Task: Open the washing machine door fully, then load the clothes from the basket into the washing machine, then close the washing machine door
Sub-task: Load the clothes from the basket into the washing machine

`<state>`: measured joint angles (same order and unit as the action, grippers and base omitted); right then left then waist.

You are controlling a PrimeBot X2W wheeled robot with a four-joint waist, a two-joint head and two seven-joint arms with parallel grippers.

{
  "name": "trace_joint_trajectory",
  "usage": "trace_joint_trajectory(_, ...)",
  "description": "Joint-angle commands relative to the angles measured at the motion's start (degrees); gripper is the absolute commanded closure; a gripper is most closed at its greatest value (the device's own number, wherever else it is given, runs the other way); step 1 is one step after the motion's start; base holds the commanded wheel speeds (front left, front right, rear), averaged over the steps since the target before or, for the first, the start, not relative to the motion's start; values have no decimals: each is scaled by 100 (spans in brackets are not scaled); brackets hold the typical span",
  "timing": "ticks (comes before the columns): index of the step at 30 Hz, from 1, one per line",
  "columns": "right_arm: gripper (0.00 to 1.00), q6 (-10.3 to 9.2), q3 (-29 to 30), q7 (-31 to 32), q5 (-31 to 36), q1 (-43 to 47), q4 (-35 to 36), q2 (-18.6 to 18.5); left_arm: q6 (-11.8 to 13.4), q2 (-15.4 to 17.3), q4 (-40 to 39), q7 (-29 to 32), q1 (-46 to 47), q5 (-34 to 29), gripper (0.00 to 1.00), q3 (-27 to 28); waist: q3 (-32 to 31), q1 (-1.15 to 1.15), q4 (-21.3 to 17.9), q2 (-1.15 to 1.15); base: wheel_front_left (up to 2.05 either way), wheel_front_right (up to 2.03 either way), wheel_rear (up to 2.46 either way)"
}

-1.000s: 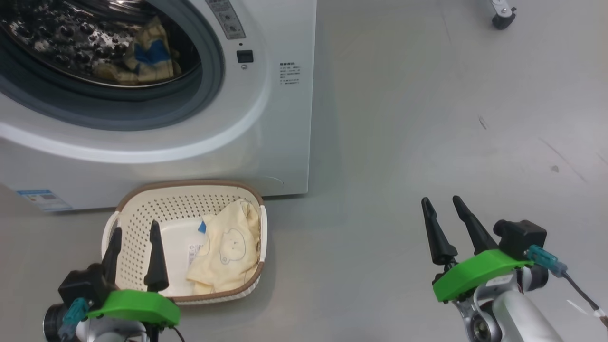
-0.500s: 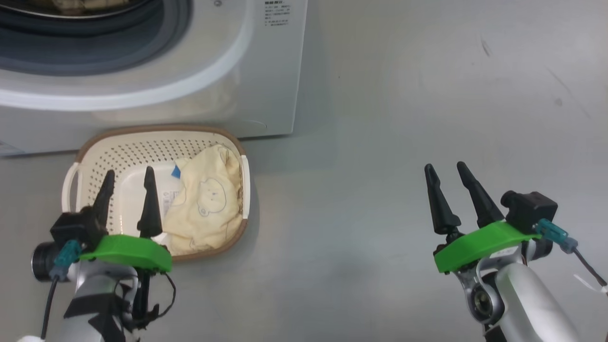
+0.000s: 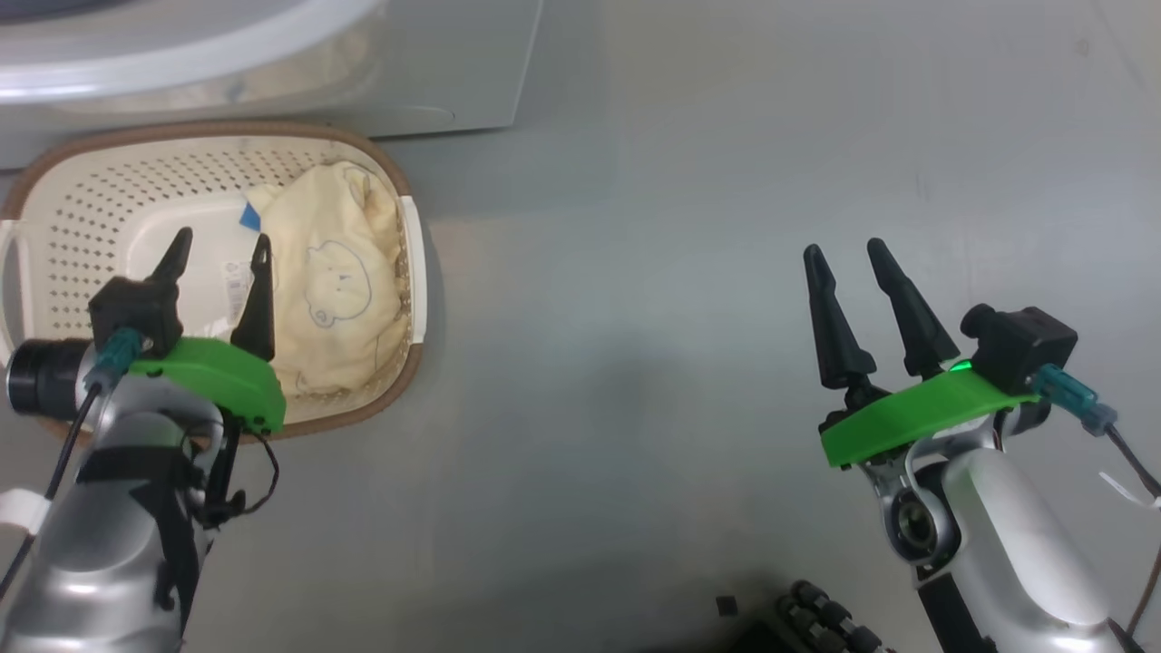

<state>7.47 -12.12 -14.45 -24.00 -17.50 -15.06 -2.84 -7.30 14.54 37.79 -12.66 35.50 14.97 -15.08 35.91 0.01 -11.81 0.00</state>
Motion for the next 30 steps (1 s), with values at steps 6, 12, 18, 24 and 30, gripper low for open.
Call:
trace_joint_trajectory(6,0,2,-193,-54,-122,-140,273,-4,-17,505,498,361,669,372,0,-510,559,-1,-304,0,0,0,0)
trace_joint_trajectory(12,0,2,-273,-54,-178,-210,389,-4,-18,843,1039,819,1291,923,0,-1179,934,-1,-535,0,0,0,0)
trace_joint_trajectory(18,0,2,-454,-54,-277,-315,480,-4,-18,1262,1345,1185,1738,1699,0,-1836,1253,-1,-845,0,0,0,0)
trace_joint_trajectory(24,0,2,-392,-54,-220,-321,562,-4,-18,1403,1555,1413,2168,2091,0,-2537,1483,-1,-880,0,0,0,0)
trace_joint_trajectory(30,0,2,-388,-54,-112,-212,634,-4,-18,1411,1741,1584,2484,2496,0,-3237,1640,-1,-814,0,0,0,0)
